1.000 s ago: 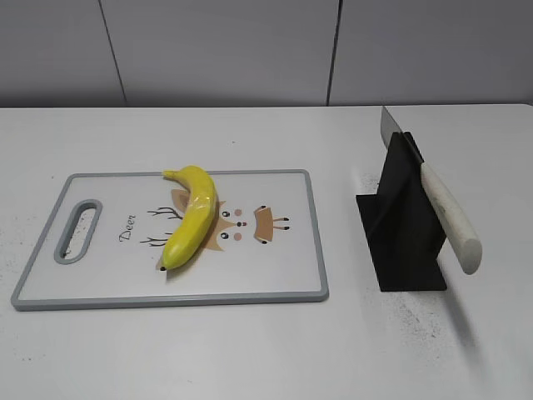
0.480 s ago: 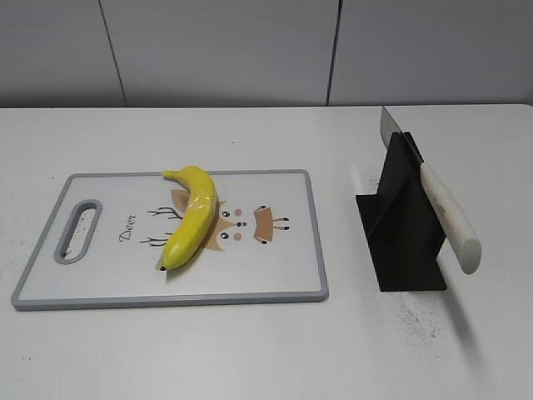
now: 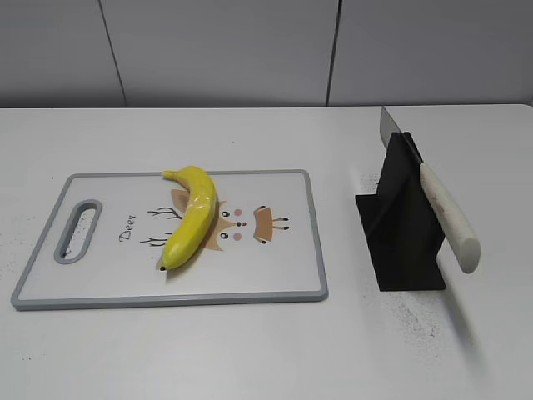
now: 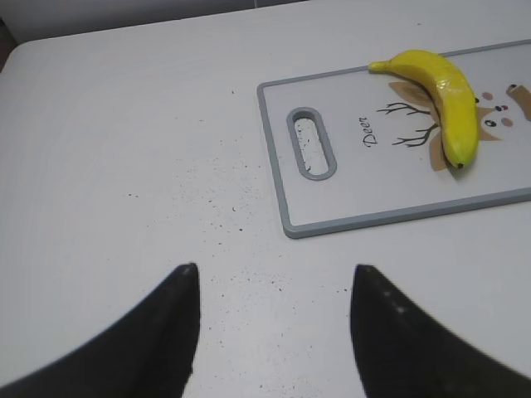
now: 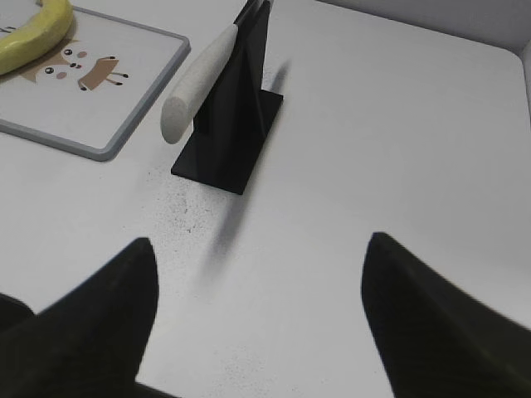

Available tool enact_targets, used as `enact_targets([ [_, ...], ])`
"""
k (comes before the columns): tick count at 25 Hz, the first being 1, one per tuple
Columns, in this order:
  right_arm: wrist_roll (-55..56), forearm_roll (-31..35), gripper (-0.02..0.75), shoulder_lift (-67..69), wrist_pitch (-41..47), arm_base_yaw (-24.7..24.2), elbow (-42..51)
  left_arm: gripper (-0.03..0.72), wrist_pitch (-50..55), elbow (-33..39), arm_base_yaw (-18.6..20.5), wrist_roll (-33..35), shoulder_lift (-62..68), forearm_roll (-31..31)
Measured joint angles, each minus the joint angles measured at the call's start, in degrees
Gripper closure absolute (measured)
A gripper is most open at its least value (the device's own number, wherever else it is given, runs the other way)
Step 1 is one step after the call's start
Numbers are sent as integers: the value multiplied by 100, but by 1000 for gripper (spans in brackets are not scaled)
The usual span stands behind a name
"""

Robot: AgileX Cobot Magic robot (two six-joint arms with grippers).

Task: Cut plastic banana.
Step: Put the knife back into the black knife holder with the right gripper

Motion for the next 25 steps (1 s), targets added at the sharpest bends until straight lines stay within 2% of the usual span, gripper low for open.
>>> enact_targets([
  [5,0,5,162,-124,12,-100,0,135,0,4,0,0,0,0],
  [18,0,17,163,-124,12,-1642,0,135,0,4,0,-3,0,0],
  [22,0,17,163,-124,12,-1910,0,135,0,4,0,2,0,0],
  [25,-1,17,164,-124,12,-1927,0,135,0,4,0,-3,0,0],
])
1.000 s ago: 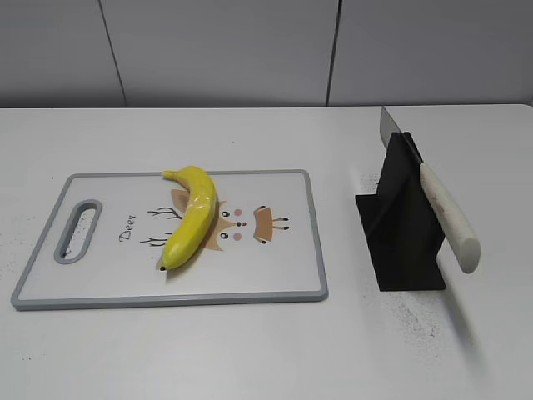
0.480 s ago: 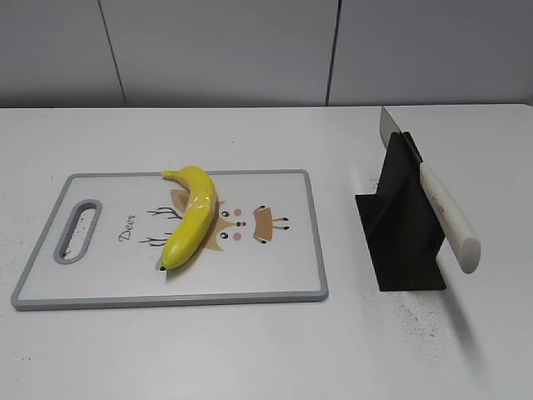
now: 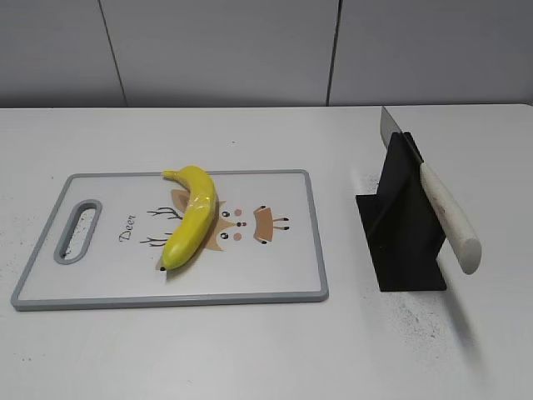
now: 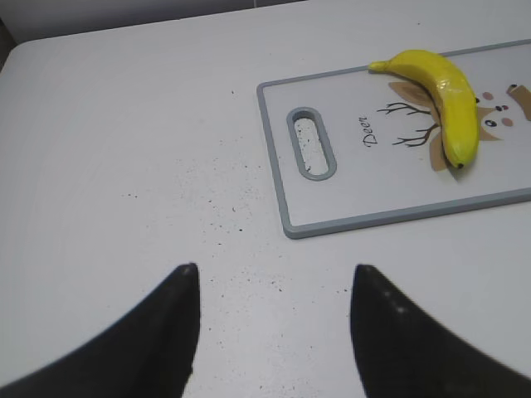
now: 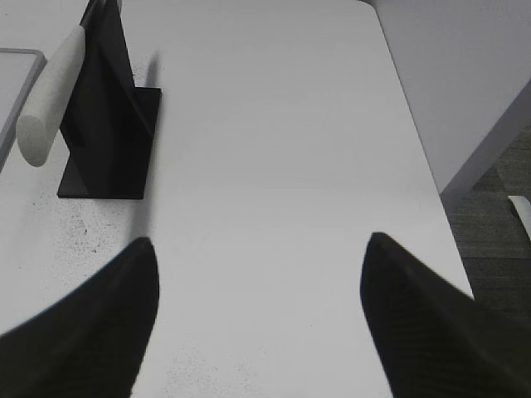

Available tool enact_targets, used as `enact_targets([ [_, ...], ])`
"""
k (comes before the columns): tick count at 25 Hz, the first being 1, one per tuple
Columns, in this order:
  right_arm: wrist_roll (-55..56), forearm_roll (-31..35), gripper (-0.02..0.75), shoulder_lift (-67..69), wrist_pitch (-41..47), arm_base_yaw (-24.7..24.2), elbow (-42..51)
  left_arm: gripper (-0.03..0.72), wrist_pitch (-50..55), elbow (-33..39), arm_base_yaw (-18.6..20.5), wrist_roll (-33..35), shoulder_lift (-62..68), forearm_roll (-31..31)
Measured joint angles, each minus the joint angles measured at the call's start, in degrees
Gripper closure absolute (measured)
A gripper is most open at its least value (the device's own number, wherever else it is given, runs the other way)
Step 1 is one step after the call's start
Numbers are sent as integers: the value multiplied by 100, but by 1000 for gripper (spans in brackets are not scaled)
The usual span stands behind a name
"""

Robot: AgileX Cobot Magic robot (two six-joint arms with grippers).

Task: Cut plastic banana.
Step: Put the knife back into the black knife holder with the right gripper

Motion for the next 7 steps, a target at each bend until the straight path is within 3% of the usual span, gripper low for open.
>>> enact_targets([
  [7,-5,0,164,0,0,0,0,135,0,0,0,0,0,0],
])
